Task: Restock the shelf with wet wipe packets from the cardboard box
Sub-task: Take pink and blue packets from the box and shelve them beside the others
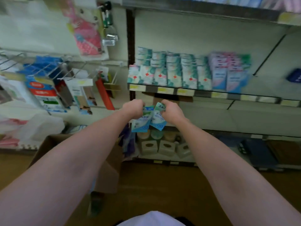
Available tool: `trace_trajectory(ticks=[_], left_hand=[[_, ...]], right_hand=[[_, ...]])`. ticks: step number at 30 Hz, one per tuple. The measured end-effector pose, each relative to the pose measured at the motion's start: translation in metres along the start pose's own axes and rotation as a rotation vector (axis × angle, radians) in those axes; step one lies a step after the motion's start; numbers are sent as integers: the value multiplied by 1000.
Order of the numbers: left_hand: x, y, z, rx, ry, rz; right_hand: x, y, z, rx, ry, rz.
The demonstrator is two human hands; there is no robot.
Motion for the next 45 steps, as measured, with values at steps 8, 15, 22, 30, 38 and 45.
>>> trace_trajectory(ticks=[8, 15, 22, 30, 38, 45], left_hand=[[-156, 5, 57, -33, -159, 86], [-247, 13, 103, -72, -178, 74], [-304, 18, 150, -80, -212, 33], [-350, 12, 227, 26, -249, -8], [-404, 22, 286, 83, -399, -158], [-438, 21, 315, 162, -410, -255]], right_hand=[[-130, 94, 31, -83, -110, 126], [-217, 162, 56, -224, -204, 275], [-264, 194, 89, -257, -196, 282], [-312, 214, 149, -251, -318, 269], [-353, 253, 194, -319, -383, 203], [-395, 285, 223, -265, -357, 87]])
Point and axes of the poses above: each hand's wrist, its own z-axis towards the middle knuckle, its own y-axis out of the back of the hand, x = y × z, the point moved 9 cm from there along z, towards the middle knuckle, and after that the axes turned 13 degrees about -x, right-handed, at the moved point
